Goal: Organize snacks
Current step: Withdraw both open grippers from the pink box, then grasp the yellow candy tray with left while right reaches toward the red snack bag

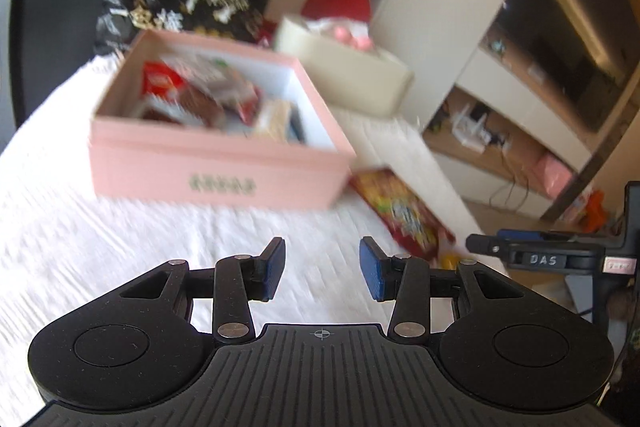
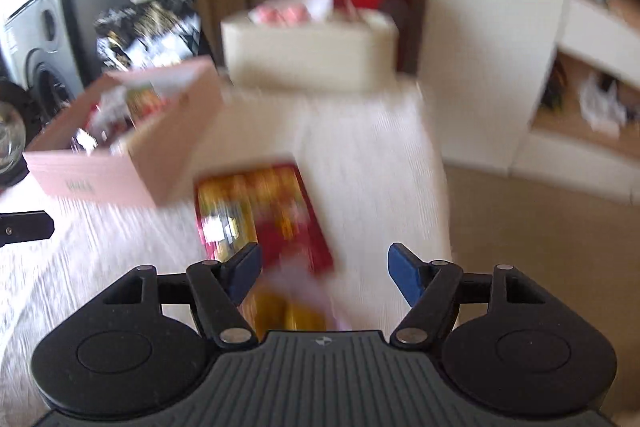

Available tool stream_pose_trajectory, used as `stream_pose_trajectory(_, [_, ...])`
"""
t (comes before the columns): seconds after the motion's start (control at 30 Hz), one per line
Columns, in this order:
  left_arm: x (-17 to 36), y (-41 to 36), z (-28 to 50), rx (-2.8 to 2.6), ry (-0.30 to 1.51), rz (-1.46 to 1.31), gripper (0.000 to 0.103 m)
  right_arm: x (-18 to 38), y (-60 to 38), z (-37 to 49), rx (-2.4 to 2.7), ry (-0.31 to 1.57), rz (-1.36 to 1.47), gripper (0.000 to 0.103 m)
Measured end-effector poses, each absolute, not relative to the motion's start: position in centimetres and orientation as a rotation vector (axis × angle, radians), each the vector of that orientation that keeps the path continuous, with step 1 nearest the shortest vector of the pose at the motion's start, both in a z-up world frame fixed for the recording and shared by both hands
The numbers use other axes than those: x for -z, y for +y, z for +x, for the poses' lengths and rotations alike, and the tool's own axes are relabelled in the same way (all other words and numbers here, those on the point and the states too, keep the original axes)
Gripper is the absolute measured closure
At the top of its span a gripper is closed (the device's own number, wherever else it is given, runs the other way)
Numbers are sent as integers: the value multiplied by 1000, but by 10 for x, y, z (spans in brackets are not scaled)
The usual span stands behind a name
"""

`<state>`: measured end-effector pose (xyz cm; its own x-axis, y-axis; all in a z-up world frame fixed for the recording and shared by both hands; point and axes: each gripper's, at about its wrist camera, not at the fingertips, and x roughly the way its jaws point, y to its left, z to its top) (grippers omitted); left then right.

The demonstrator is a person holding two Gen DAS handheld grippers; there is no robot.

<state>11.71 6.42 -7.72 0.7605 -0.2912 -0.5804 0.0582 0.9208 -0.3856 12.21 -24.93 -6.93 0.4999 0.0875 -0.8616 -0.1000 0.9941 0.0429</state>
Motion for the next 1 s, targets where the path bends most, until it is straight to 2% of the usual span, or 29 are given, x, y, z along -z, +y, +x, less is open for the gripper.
stream_pose_trajectory(0.23, [69,70,92,123,711,-343,58,87,-241,122,-238,979,-4,31])
stream_pose_trajectory(0.37, [69,81,88,66,720,-366,58,98,-231,146,-251,1044,-4,31])
stream_pose_trajectory(0.73, [81,87,99,71,749,-409,58,103,-241,95,-274,1013,-38,31])
stream_pose_trajectory(0.77, [81,87,99,73,751,-407,58,102,-239,94,-281,1011,-51,33])
stream_pose_trajectory(0.8, [81,87,98,74,752,-408,58,101,-238,94,-289,1013,-50,42])
stream_pose_trajectory(0.9, [81,92,96,63,747,-423,58,92,-231,93,-348,1012,-11,50])
stream_pose_trajectory(1.0, [81,97,96,51,743,-437,58,82,-218,92,-410,992,4,74])
